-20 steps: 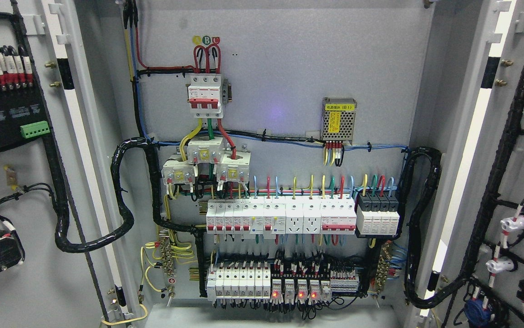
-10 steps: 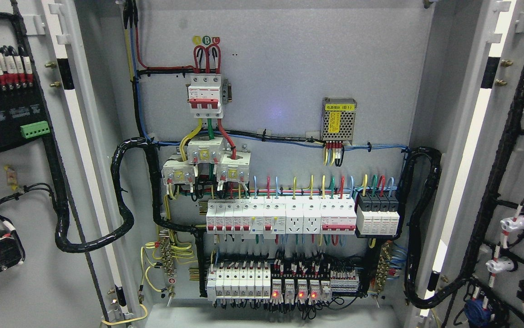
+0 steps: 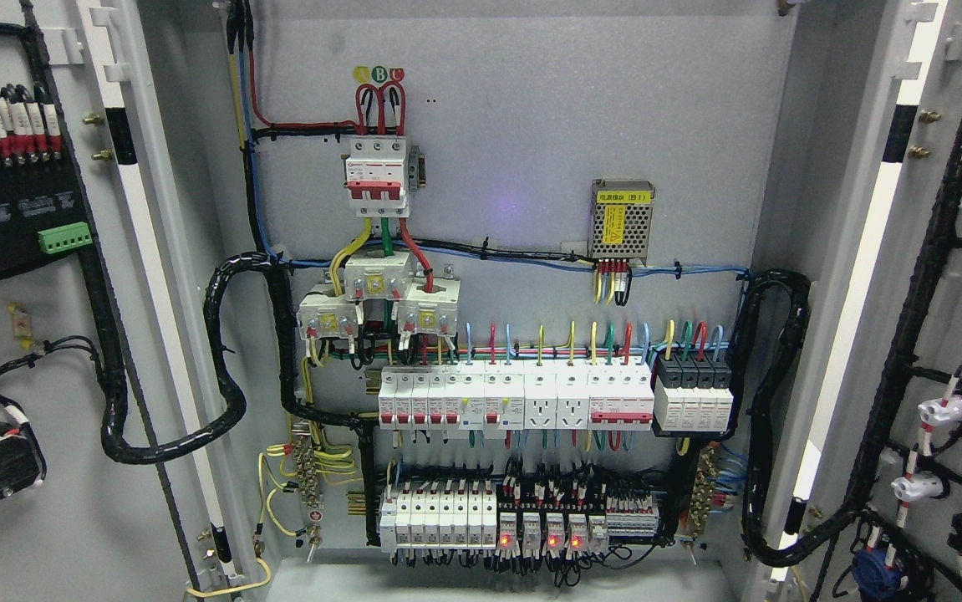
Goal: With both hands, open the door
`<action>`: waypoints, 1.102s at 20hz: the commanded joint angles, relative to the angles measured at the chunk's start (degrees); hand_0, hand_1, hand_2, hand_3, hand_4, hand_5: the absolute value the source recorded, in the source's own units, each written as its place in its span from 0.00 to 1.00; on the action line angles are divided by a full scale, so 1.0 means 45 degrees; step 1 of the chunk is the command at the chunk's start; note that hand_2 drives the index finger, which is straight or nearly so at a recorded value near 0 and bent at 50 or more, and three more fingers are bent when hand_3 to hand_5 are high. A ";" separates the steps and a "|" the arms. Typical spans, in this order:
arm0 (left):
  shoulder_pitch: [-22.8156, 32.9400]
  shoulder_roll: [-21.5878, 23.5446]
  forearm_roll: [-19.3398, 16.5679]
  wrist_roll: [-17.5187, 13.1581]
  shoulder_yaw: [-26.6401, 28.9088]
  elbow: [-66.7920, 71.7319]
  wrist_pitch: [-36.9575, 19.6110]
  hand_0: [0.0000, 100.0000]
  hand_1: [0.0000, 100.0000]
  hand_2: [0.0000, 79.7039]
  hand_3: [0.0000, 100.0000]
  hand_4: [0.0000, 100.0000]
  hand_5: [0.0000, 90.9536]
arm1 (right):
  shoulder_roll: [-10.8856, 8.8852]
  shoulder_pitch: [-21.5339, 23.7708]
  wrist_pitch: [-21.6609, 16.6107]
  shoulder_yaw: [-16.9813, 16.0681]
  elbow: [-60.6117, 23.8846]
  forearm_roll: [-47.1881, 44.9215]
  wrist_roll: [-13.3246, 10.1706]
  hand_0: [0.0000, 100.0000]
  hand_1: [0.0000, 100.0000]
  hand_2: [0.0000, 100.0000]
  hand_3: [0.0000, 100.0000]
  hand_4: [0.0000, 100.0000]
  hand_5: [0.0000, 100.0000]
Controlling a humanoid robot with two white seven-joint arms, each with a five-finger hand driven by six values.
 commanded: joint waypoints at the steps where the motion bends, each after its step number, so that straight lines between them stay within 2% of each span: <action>1: -0.1220 -0.1432 -0.0850 -0.0540 -0.0746 0.6985 -0.0016 0.00 0.00 0.00 0.00 0.00 0.00 | 0.1106 -0.0143 0.0019 0.0735 0.5406 0.1370 0.0008 0.00 0.00 0.00 0.00 0.00 0.00; 6: -0.2099 -0.1764 -0.1671 -0.0561 -0.0746 0.9739 0.0004 0.00 0.00 0.00 0.00 0.00 0.00 | 0.1848 -0.0649 0.0136 0.0677 0.7670 0.3206 -0.0031 0.00 0.00 0.00 0.00 0.00 0.00; 10: -0.2705 -0.1901 -0.2296 -0.0522 -0.0766 1.1557 0.0082 0.00 0.00 0.00 0.00 0.00 0.00 | 0.2551 -0.1236 0.0427 0.0599 0.9351 0.3405 -0.0031 0.00 0.00 0.00 0.00 0.00 0.00; 12: -0.3094 -0.1940 -0.2512 -0.0463 -0.0766 1.2435 0.0141 0.00 0.00 0.00 0.00 0.00 0.00 | 0.2883 -0.1644 0.1342 0.0618 1.0035 0.3405 -0.0031 0.00 0.00 0.00 0.00 0.00 0.00; 15: -0.3856 -0.2116 -0.2513 -0.0444 -0.0786 1.3978 0.0141 0.00 0.00 0.00 0.00 0.00 0.00 | 0.2963 -0.1958 0.2613 0.0755 1.0312 0.3656 -0.0050 0.00 0.00 0.00 0.00 0.00 0.00; 17: -0.4286 -0.2233 -0.2513 -0.0444 -0.0727 1.4800 0.0141 0.00 0.00 0.00 0.00 0.00 0.00 | 0.2982 -0.2231 0.3705 0.0639 1.0293 0.4591 -0.0206 0.00 0.00 0.00 0.00 0.00 0.00; 19: -0.4638 -0.2273 -0.2513 -0.0463 -0.0669 1.5406 0.0141 0.00 0.00 0.00 0.00 0.00 0.00 | 0.3351 -0.2524 0.4256 0.0579 1.0292 0.4772 -0.0265 0.00 0.00 0.00 0.00 0.00 0.00; 20: -0.4717 -0.2273 -0.2513 -0.0483 -0.0668 1.5583 0.0141 0.00 0.00 0.00 0.00 0.00 0.00 | 0.3450 -0.2700 0.4374 0.0541 1.0331 0.4772 -0.0517 0.00 0.00 0.00 0.00 0.00 0.00; 22: -0.4796 -0.2408 -0.2513 -0.0502 -0.0688 1.5702 0.0141 0.00 0.00 0.00 0.00 0.00 0.00 | 0.3470 -0.2973 0.4957 0.0423 1.0331 0.4791 -0.1588 0.00 0.00 0.00 0.00 0.00 0.00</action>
